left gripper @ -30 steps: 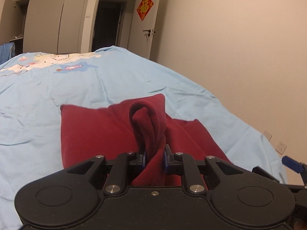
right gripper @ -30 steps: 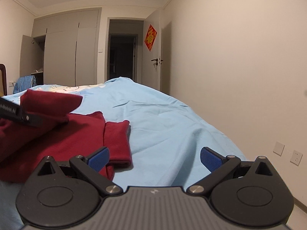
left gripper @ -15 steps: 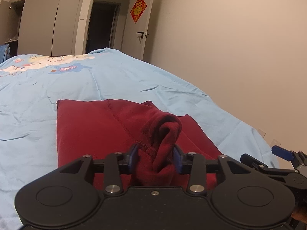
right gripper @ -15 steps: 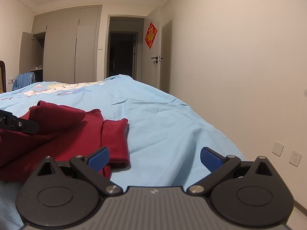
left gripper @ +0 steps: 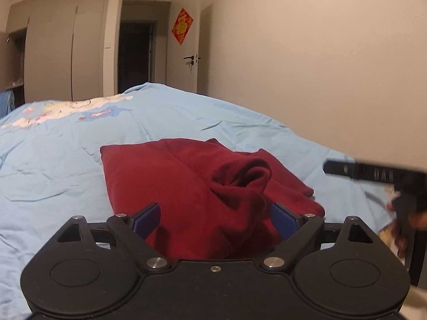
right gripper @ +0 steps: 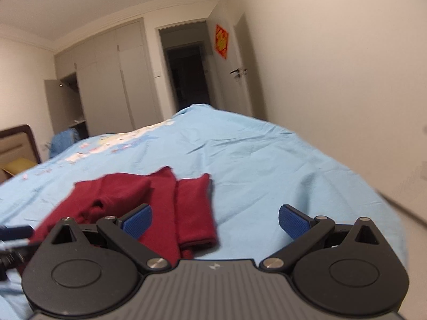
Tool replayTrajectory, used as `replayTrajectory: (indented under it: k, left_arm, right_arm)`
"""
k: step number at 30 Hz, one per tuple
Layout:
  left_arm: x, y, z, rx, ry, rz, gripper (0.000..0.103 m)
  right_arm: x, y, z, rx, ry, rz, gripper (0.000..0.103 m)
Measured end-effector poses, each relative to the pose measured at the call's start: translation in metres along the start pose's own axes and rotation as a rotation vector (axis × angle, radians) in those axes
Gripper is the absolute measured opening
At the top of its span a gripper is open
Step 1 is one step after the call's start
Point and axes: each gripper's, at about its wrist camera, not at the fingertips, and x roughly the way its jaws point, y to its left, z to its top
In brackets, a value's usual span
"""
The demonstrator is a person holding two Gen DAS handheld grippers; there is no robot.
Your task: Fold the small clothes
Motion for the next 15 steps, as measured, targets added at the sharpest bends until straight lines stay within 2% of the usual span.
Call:
replayTrajectory:
  k: [4, 6, 7, 11, 15]
  left_arm:
    - [0.001, -0.014, -0.006, 0.111, 0.002, 0.033, 0.09]
    - [0.005, -0.017, -0.007, 0.129, 0.013, 0.041, 0.083]
    - [0.006, -0.018, -0.007, 0.128, 0.019, 0.033, 0.077]
    - [0.009, -0.018, -0.007, 0.116, 0.029, 0.017, 0.055]
    - [0.01, -0.021, -0.006, 0.135, 0.023, 0.013, 0.045]
  right_arm:
    - [0.021, 0.003, 0.017, 0.02, 0.063, 0.146, 0.103]
    - [0.031, 0.006, 0.026, 0.029, 0.087, 0.225, 0.103]
    - [0.038, 0.009, 0.029, 0.031, 0.099, 0.26, 0.103]
    - [0.061, 0.018, 0.034, 0.052, 0.142, 0.336, 0.102]
    - [0.083, 0.028, 0.035, 0.064, 0.18, 0.367, 0.09]
